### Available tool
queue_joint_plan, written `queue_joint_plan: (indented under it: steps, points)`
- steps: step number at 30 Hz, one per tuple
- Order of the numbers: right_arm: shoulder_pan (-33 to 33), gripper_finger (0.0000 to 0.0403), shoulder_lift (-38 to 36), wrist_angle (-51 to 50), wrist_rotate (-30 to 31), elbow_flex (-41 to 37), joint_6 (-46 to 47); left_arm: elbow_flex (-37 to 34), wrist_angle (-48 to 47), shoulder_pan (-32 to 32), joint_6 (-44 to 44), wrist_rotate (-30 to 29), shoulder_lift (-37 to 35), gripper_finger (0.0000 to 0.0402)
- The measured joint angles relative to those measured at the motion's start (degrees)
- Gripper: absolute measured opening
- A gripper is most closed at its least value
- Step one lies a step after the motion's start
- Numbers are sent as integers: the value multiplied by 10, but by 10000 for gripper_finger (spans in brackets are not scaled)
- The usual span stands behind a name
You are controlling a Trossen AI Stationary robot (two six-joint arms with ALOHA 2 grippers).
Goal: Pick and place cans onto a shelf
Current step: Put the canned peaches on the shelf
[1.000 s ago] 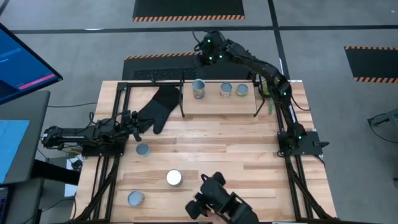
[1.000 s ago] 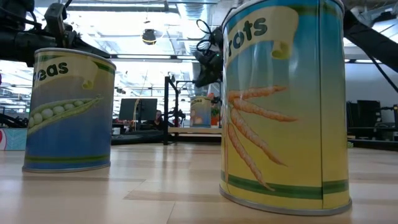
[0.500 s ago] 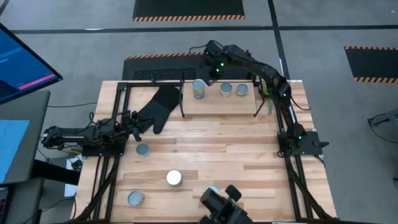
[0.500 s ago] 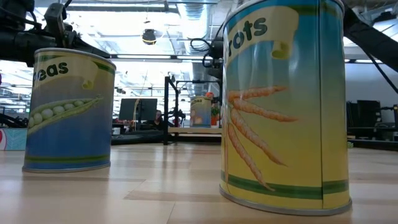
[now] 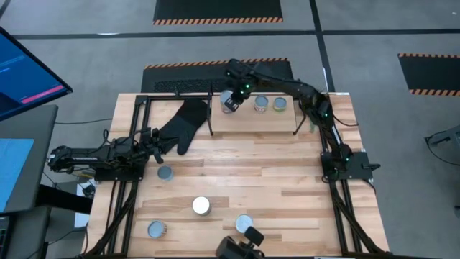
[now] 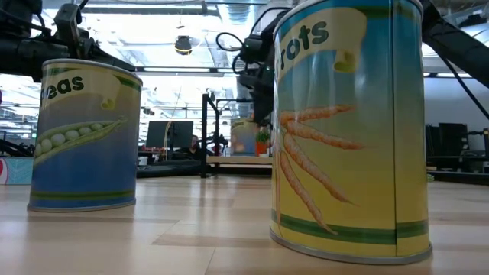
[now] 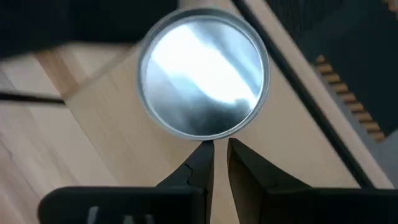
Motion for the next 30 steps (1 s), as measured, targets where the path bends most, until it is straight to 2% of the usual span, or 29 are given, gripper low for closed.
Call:
queue_joint_plan:
  steps: [17,23,30]
  points:
    - [6,70,-3,10,-5,0,26,0,0,0,0,1,0,50]
    - [7,70,-7,-19,29,0,26,0,0,0,-3,2,0,50]
    - [9,70,19,14,62,0,32,0,0,0,-3,10,0,50]
